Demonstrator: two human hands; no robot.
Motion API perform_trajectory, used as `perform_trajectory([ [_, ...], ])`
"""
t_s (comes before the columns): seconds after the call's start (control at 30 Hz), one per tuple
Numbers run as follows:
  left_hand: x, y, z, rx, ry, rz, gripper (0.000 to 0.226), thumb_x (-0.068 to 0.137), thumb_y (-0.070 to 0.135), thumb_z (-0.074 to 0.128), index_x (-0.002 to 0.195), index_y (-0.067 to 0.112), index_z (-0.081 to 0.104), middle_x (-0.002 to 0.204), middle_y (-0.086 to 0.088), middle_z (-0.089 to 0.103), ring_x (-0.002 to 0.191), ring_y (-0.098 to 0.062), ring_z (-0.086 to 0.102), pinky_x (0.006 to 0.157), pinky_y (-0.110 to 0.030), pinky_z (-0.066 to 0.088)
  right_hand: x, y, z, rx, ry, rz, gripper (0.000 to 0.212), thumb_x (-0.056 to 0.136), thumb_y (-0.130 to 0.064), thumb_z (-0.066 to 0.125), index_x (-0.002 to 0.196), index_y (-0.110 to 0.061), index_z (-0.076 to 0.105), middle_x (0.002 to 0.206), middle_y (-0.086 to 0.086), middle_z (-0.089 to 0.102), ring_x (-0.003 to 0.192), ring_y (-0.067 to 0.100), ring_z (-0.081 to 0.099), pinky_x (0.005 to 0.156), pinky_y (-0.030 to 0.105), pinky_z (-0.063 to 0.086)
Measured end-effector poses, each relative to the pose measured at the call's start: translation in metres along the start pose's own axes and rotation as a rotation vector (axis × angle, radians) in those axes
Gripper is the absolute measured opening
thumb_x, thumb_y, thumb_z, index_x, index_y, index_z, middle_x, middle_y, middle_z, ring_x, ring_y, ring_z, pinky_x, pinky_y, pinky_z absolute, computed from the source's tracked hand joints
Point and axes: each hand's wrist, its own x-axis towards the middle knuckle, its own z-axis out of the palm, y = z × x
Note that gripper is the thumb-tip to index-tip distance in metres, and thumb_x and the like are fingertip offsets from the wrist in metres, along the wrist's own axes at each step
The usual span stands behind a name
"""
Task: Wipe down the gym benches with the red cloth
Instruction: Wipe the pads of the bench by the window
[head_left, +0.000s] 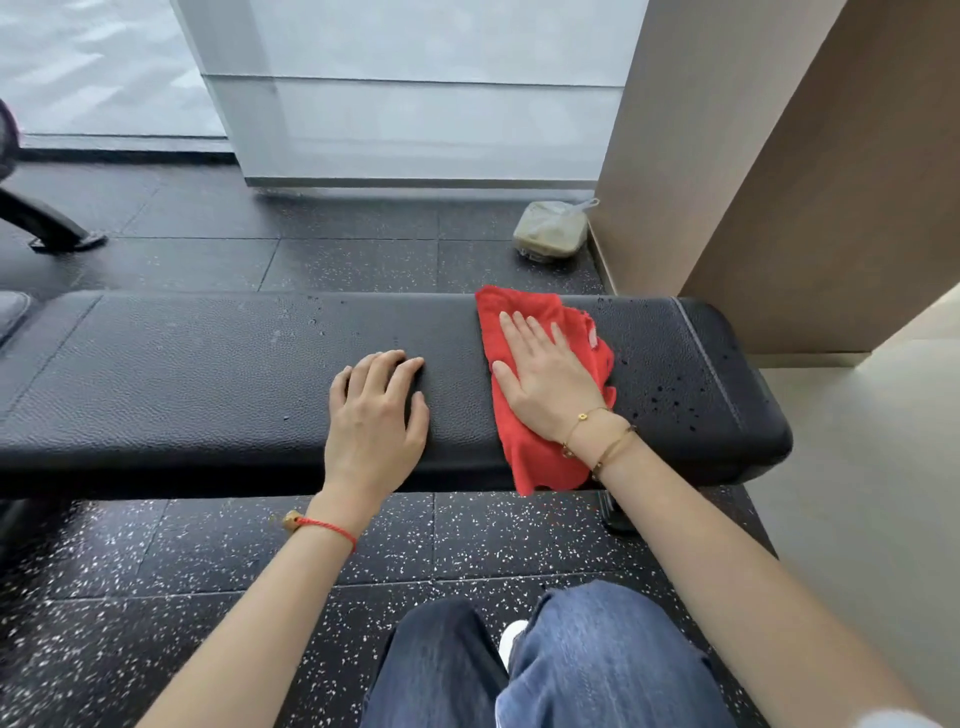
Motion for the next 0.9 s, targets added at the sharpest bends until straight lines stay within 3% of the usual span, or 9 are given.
perform_trajectory([
  [0.1, 0.0, -0.003, 0.003, 0.014, 0.006, 0.007, 0.041, 0.093, 0.03, 0.044, 0.13, 0.018, 0.058, 0.136, -0.001, 0.055, 0.131, -0.024, 0.046, 0.113, -0.046, 0.03, 0.019, -0.029, 0.011, 0.057, -0.018, -0.013, 0.064, 0.102, -0.034, 0.03, 0.154, -0.005, 0.006, 0.163, 0.013, 0.006, 0.151, 0.021, 0.003, 0.122, 0.038, -0.004],
  [0.3, 0.0, -0.007, 0.007, 0.04, 0.014, 0.015, 0.041, 0.094, 0.03, 0.043, 0.131, 0.02, 0.057, 0.137, 0.0, 0.055, 0.131, -0.024, 0.046, 0.114, -0.046, 0.03, -0.021, -0.007, 0.014, 0.116, 0.038, -0.155, 0.062, 0.1, -0.037, 0.031, 0.155, -0.014, 0.013, 0.163, 0.003, 0.012, 0.151, 0.015, 0.007, 0.123, 0.035, -0.001],
  [0.43, -0.001, -0.007, 0.008, 0.049, 0.017, 0.014, 0.042, 0.095, 0.031, 0.041, 0.132, 0.019, 0.056, 0.138, -0.001, 0.054, 0.132, -0.024, 0.046, 0.115, -0.046, 0.029, -0.017, 0.031, 0.01, 0.13, 0.04, 0.017, 0.061, 0.101, -0.037, 0.031, 0.155, -0.018, 0.012, 0.163, 0.003, 0.011, 0.151, 0.015, 0.006, 0.123, 0.034, -0.002],
  [0.53, -0.001, -0.005, 0.007, 0.065, 0.004, 0.003, 0.043, 0.095, 0.031, 0.04, 0.133, 0.019, 0.055, 0.139, -0.001, 0.053, 0.133, -0.024, 0.044, 0.115, -0.046, 0.029, 0.019, 0.019, 0.006, 0.102, 0.028, 0.124, 0.061, 0.102, -0.035, 0.033, 0.156, -0.018, 0.009, 0.163, 0.003, 0.008, 0.151, 0.018, 0.005, 0.123, 0.037, -0.003],
  [0.77, 0.0, -0.006, 0.008, 0.06, 0.024, 0.021, 0.042, 0.095, 0.029, 0.042, 0.132, 0.018, 0.056, 0.138, -0.002, 0.054, 0.131, -0.024, 0.047, 0.115, -0.045, 0.029, -0.026, -0.017, 0.013, 0.114, 0.054, -0.137, 0.061, 0.099, -0.034, 0.038, 0.155, -0.02, 0.017, 0.162, 0.0, 0.018, 0.15, 0.017, 0.013, 0.123, 0.036, 0.002],
  [0.9, -0.002, -0.007, 0.008, 0.045, 0.041, 0.029, 0.042, 0.094, 0.029, 0.043, 0.132, 0.017, 0.057, 0.137, -0.003, 0.055, 0.13, -0.026, 0.048, 0.114, -0.047, 0.031, -0.038, 0.026, 0.007, 0.116, 0.071, -0.012, 0.059, 0.101, -0.032, 0.037, 0.155, -0.021, 0.016, 0.162, -0.001, 0.016, 0.15, 0.016, 0.011, 0.124, 0.035, 0.001],
])
